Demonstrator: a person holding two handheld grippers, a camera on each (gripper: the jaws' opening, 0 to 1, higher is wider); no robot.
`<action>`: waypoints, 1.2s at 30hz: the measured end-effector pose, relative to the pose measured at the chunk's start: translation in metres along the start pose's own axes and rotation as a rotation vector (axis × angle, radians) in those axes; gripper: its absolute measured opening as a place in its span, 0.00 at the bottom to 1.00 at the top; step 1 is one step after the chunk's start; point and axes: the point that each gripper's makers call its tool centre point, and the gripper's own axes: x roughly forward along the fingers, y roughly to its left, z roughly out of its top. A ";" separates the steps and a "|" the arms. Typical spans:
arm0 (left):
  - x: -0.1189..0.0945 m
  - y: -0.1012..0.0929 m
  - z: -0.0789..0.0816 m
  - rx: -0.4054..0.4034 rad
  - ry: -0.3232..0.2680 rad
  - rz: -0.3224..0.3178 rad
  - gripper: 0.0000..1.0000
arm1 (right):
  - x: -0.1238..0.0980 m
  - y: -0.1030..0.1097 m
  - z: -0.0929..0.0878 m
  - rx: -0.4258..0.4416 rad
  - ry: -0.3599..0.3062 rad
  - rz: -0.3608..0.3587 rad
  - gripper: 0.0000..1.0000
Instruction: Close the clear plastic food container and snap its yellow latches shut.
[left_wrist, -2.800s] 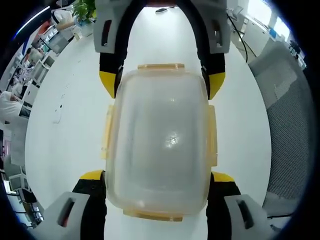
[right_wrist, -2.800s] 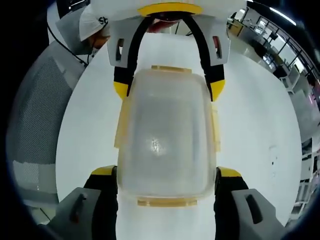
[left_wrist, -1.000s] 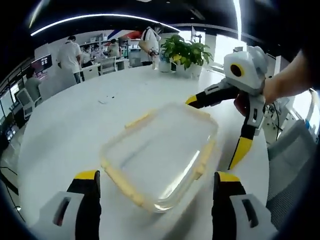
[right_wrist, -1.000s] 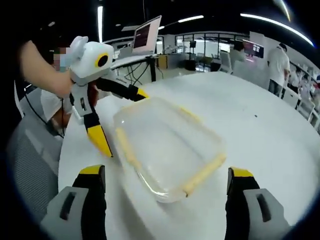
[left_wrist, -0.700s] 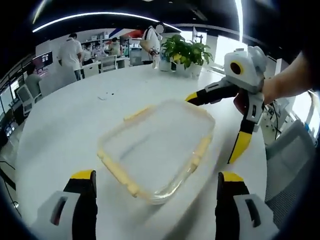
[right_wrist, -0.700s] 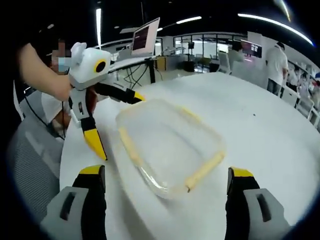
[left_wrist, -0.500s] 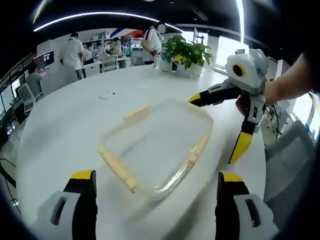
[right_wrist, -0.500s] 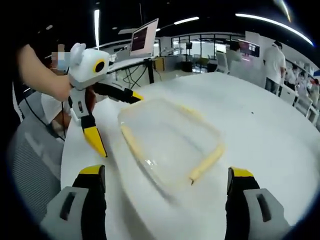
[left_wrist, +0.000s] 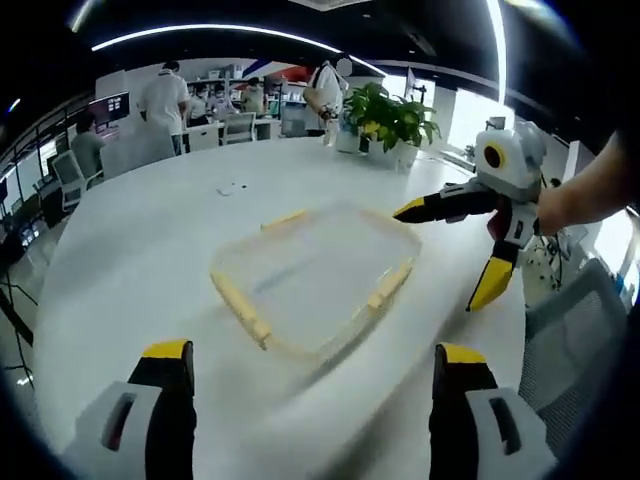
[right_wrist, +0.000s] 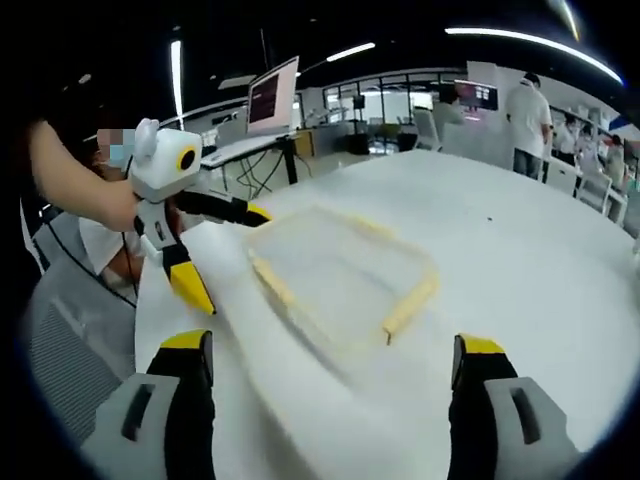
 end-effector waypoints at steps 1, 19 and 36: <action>-0.002 0.001 -0.002 -0.007 0.004 0.006 0.97 | -0.002 0.000 0.000 0.003 -0.001 0.000 0.97; -0.040 0.017 -0.021 -0.178 -0.041 0.083 0.94 | -0.042 0.000 0.008 0.109 -0.069 -0.048 0.95; -0.076 0.010 -0.045 -0.224 -0.067 0.120 0.93 | -0.080 0.009 -0.001 0.176 -0.117 -0.096 0.92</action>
